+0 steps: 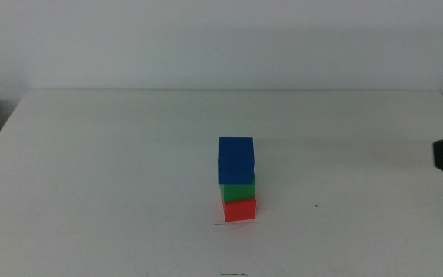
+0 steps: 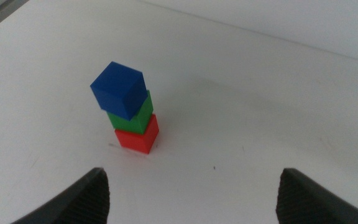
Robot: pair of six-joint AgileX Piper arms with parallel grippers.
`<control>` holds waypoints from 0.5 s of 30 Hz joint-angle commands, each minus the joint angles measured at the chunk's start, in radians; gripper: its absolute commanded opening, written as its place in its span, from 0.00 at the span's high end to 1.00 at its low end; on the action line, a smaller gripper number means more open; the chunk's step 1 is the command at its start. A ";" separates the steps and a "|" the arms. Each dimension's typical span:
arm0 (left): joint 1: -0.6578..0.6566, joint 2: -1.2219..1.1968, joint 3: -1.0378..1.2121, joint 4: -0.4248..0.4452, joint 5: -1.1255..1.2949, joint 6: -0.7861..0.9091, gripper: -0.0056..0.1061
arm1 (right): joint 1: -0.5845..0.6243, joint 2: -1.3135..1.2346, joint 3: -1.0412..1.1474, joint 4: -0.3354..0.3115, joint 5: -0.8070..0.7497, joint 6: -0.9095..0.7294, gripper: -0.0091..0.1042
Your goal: Stack red cubes first, then green, then blue cubes in a specific spot.
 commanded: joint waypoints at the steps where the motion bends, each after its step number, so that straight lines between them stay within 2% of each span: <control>1: -0.003 -0.067 0.112 0.022 -0.133 0.000 0.11 | -0.008 -0.028 0.037 -0.022 -0.163 -0.010 0.26; 4: -0.003 -0.174 0.288 0.029 -0.218 0.000 0.11 | -0.019 -0.094 0.162 -0.032 -0.389 -0.010 0.26; 6: -0.003 -0.245 0.412 0.028 -0.281 0.000 0.11 | -0.062 -0.149 0.268 -0.044 -0.537 -0.010 0.26; 8: -0.003 -0.305 0.517 0.025 -0.364 0.000 0.11 | -0.126 -0.221 0.373 -0.043 -0.617 -0.010 0.26; 15: -0.003 -0.480 0.850 0.025 -0.634 0.000 0.11 | -0.397 -0.495 0.672 -0.038 -0.636 -0.010 0.26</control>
